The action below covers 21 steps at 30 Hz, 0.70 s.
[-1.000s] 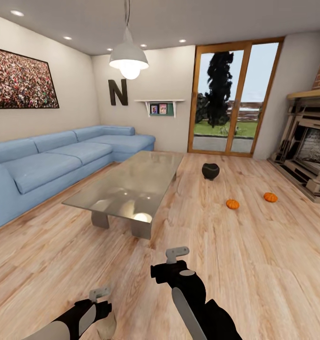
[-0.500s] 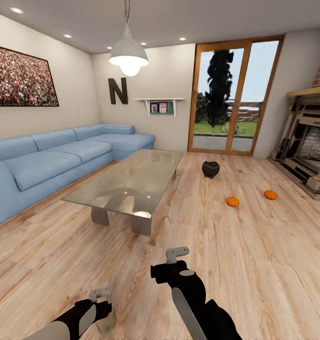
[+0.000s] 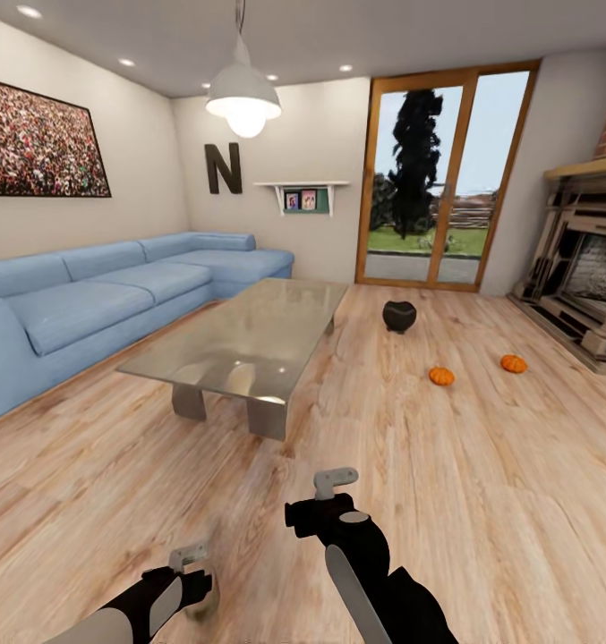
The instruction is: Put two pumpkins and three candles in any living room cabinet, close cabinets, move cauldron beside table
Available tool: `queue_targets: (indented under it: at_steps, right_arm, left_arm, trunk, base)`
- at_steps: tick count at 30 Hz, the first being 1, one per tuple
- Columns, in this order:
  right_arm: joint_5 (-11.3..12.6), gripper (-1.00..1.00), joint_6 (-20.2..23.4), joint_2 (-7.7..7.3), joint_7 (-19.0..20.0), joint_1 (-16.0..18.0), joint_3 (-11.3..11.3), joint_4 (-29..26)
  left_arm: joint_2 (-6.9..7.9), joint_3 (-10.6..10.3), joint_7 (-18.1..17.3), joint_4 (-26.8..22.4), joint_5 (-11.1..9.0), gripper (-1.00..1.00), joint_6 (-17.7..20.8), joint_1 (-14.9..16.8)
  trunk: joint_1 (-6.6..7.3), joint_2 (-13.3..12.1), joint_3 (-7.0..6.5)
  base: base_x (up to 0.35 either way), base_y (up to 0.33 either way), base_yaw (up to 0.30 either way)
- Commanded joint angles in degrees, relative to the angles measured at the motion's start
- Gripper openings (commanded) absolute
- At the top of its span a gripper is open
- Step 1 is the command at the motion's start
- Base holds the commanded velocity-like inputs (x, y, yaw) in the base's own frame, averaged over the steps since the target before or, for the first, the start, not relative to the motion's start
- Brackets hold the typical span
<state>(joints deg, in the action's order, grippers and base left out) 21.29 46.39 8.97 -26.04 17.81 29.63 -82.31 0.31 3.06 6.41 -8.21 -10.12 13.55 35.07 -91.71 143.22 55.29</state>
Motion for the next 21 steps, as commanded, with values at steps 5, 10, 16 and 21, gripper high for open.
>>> queue_targets:
  at_steps: [5,10,16,21]
  right_arm:
    - [0.6,1.0,0.1,-0.01,-0.6,0.0,0.1,0.0]
    - [0.6,1.0,0.1,-0.01,-0.6,0.0,0.1,0.0]
    - [0.6,1.0,0.1,-0.01,-0.7,0.0,0.1,0.0]
    - [0.6,1.0,0.1,-0.01,-0.7,0.0,0.1,0.0]
  left_arm:
    - [-0.04,0.3,0.2,-0.1,-0.3,1.0,0.3,0.0]
    - [-0.04,0.3,0.2,-0.1,-0.3,1.0,0.3,0.0]
    - [-0.04,0.3,0.2,-0.1,-0.3,1.0,0.3,0.0]
    - [-0.04,0.3,0.3,-0.1,-0.3,1.0,0.3,0.0]
  trunk:
    - [-0.11,0.1,1.17]
    - [-0.24,0.2,2.28]
    - [-0.4,0.2,3.61]
    - [-0.53,0.3,4.72]
  base:
    - [0.0,0.0,0.0]
    - [0.0,0.0,0.0]
    - [0.0,0.0,0.0]
    - [0.0,0.0,0.0]
